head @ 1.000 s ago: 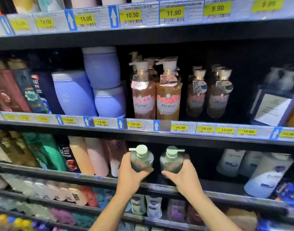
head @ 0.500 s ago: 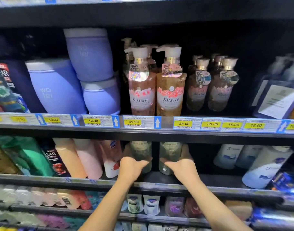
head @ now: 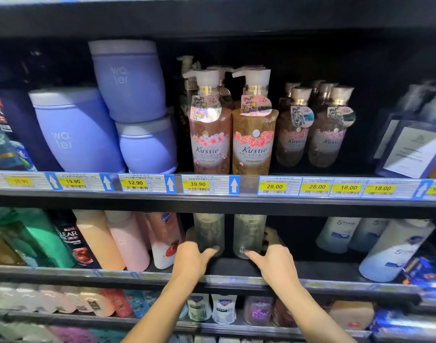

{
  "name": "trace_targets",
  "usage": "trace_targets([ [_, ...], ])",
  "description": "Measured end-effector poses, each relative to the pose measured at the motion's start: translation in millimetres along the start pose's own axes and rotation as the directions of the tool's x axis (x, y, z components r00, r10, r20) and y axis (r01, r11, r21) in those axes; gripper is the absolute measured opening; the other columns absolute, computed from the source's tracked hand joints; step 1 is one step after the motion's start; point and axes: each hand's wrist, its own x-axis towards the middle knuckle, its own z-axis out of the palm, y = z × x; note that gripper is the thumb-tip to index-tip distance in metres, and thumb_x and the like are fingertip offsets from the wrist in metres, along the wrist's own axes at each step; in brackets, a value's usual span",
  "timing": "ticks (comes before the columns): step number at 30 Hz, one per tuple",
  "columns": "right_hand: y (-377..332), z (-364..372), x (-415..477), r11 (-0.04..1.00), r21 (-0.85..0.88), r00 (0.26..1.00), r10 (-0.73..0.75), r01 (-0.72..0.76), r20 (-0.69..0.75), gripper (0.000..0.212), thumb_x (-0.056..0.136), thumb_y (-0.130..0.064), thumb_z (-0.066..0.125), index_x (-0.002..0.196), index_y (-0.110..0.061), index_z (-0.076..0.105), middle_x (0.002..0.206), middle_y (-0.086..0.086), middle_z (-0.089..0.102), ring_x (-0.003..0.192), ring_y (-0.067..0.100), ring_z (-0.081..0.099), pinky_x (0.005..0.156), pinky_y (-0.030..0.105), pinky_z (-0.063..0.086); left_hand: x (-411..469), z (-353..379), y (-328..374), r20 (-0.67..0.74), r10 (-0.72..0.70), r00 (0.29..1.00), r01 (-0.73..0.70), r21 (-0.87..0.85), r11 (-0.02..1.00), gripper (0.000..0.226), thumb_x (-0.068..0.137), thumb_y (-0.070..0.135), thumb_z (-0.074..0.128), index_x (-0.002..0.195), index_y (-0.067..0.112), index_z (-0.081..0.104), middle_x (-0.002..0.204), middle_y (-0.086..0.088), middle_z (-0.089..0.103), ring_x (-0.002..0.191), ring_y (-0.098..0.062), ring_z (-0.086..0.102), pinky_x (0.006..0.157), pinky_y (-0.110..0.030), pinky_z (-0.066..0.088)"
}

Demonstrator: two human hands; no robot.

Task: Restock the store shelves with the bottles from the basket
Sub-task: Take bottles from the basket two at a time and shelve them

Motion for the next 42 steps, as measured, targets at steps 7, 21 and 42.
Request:
trace_targets([
  [7, -2, 14, 41, 0.962, 0.269, 0.997, -0.057, 0.042, 0.046, 0.075, 0.069, -0.045, 0.089, 0.131, -0.036, 0.048, 0.126, -0.007, 0.068, 0.112, 0.02, 0.068, 0.096, 0.043, 0.056, 29, 7, 4, -0.004, 0.089, 0.996, -0.089, -0.199, 0.976, 0.076, 0.086, 0.038, 0.078, 0.146, 0.013, 0.039, 0.139, -0.014, 0.058, 0.125, -0.036, 0.058, 0.1, -0.038, 0.048],
  [21, -10, 26, 67, 0.908, 0.416, 0.998, -0.06, 0.046, 0.019, 0.058, 0.075, -0.033, 0.089, 0.117, -0.037, 0.05, 0.13, -0.003, 0.065, 0.114, 0.024, 0.068, 0.103, 0.048, 0.053, 54, 12, 6, 0.061, 0.137, 0.989, -0.126, -0.166, 0.978, 0.073, 0.096, 0.04, 0.063, 0.155, 0.025, 0.025, 0.154, -0.004, 0.046, 0.139, -0.034, 0.047, 0.112, -0.044, 0.038],
  [42, -17, -10, -30, 0.909, -0.413, 0.998, -0.064, 0.057, -0.004, 0.066, 0.099, -0.065, 0.04, 0.142, -0.017, 0.051, 0.134, 0.011, 0.061, 0.124, 0.034, 0.055, 0.1, 0.044, 0.046, -22, -4, 6, 0.199, 0.323, 0.925, -0.379, 0.472, 0.796, 0.063, 0.099, 0.065, 0.036, 0.119, 0.012, 0.063, 0.121, -0.012, 0.068, 0.115, -0.034, 0.06, 0.095, -0.043, 0.044],
])
